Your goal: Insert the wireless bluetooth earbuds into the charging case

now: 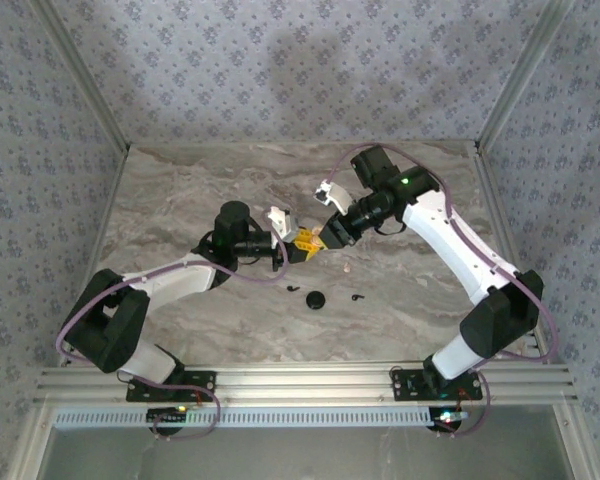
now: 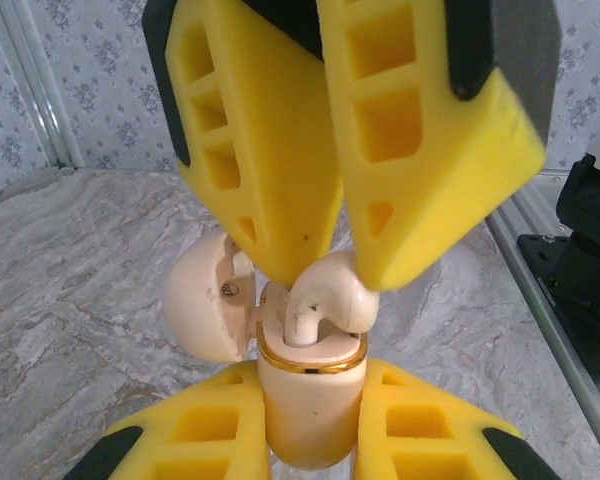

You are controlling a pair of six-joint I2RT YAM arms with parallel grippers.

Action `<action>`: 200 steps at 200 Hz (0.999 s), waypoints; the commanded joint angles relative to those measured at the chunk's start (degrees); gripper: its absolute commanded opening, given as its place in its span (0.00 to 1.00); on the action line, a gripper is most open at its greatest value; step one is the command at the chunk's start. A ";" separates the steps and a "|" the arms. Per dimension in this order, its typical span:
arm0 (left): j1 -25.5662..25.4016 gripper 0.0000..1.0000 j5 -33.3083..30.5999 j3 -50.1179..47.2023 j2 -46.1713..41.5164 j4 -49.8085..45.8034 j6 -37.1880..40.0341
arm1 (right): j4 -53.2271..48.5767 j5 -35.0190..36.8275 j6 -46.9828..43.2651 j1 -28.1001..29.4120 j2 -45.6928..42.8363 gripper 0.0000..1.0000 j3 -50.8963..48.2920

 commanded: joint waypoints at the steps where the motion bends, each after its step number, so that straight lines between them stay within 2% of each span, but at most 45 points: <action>1: -0.18 0.11 0.02 1.19 -1.71 -1.76 1.69 | 0.03 4.17 0.56 -1.73 -0.66 0.33 1.61; 23: -0.41 0.11 -2.23 1.17 -1.65 -2.10 1.60 | 4.20 4.57 3.56 -1.65 -2.27 0.41 -0.36; 36: -0.53 0.11 -2.83 1.12 -1.59 -2.15 1.52 | 7.55 4.45 7.17 -1.60 -3.54 0.42 -1.91; 73: -0.73 0.11 -5.19 1.02 -1.46 -2.04 0.82 | 11.63 5.58 9.85 -1.62 -5.98 0.46 -3.32; 92: -0.79 0.11 -7.49 1.26 -1.16 -2.52 0.42 | 12.65 8.48 11.73 -0.57 -7.46 0.47 -3.93; 121: -0.81 0.11 -9.54 2.06 -0.12 -3.21 -0.61 | 15.00 18.38 20.39 2.83 -9.81 0.45 -6.43; 145: -0.86 0.11 -9.76 2.16 0.13 -3.21 -1.08 | 15.34 23.36 26.44 5.03 -10.22 0.44 -7.78; 170: -0.86 0.11 -9.68 2.08 0.16 -3.21 -1.12 | 17.08 24.41 30.45 5.70 -10.03 0.43 -9.05; 200: -0.86 0.11 -9.68 2.09 0.33 -2.95 -0.95 | 17.89 23.49 30.87 5.98 -9.23 0.43 -10.17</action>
